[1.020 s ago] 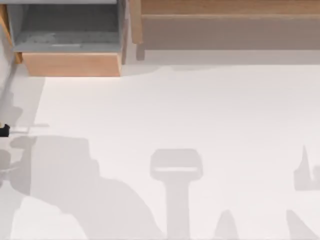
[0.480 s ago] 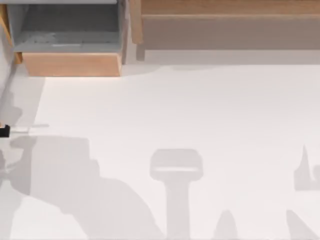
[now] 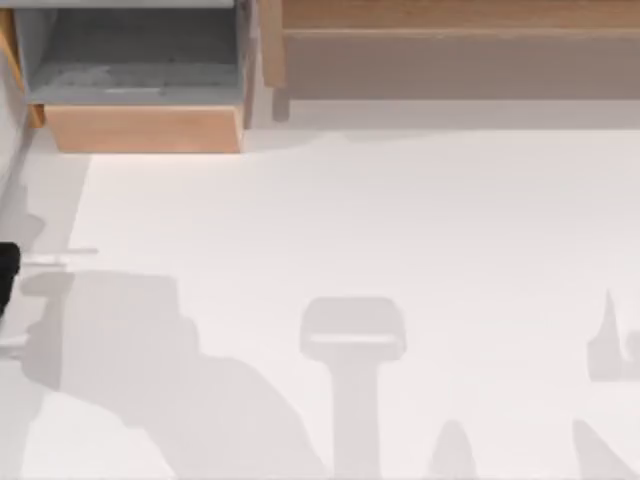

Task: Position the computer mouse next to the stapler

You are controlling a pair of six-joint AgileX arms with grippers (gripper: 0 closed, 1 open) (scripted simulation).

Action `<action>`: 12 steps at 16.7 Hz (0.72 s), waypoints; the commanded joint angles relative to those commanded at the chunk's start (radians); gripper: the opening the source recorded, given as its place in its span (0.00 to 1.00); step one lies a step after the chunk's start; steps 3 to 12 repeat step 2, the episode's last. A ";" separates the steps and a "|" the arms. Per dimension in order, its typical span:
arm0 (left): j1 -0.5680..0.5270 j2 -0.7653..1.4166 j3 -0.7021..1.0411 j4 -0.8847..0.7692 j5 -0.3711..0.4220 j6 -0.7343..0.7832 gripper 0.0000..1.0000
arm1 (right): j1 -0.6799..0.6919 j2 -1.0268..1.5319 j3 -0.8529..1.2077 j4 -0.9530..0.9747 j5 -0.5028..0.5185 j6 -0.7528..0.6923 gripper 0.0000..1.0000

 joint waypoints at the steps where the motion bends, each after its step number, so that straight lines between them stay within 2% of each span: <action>1: 0.000 0.000 0.000 0.000 0.000 0.000 1.00 | 0.000 0.000 0.000 0.000 0.000 0.000 1.00; 12: 0.000 0.000 0.000 0.000 0.000 0.000 1.00 | 0.000 0.000 0.000 0.000 0.000 0.000 1.00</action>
